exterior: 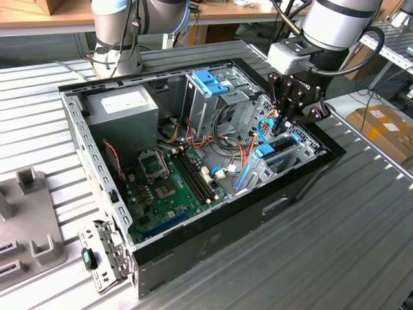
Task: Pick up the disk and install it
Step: 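Insert the first disk wire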
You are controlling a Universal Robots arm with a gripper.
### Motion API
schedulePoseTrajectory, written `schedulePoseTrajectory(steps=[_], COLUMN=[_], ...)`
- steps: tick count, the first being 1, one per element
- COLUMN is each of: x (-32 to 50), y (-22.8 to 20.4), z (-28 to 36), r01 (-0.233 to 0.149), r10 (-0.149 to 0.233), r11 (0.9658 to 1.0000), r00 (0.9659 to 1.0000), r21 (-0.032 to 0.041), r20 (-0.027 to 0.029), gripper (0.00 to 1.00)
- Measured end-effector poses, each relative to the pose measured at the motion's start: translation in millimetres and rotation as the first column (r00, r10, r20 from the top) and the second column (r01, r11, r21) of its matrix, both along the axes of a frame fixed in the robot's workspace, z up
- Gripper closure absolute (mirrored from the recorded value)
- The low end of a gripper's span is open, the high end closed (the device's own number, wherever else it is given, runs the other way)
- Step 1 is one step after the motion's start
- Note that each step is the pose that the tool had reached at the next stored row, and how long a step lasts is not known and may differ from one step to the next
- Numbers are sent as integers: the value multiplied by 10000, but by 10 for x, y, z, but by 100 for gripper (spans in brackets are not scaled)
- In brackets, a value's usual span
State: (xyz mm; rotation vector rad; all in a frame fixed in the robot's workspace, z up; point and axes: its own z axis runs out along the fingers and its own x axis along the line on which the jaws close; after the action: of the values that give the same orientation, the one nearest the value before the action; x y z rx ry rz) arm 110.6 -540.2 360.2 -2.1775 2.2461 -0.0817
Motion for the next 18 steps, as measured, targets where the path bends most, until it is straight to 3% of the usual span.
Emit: schedulePoseTrajectory(steps=[1,2,14,18], x=[-10,-11,-12,-13], y=[-1,-2,-2,-2], z=[-2,-2,-3,-24], r01=[-7,-11,-19,-23], r10=[7,11,19,22], r11=[10000,10000,10000,10000], r00=[10000,10000,10000,9998], r21=[18,21,21,20], r20=[61,78,96,186], gripper=[84,84,84,84])
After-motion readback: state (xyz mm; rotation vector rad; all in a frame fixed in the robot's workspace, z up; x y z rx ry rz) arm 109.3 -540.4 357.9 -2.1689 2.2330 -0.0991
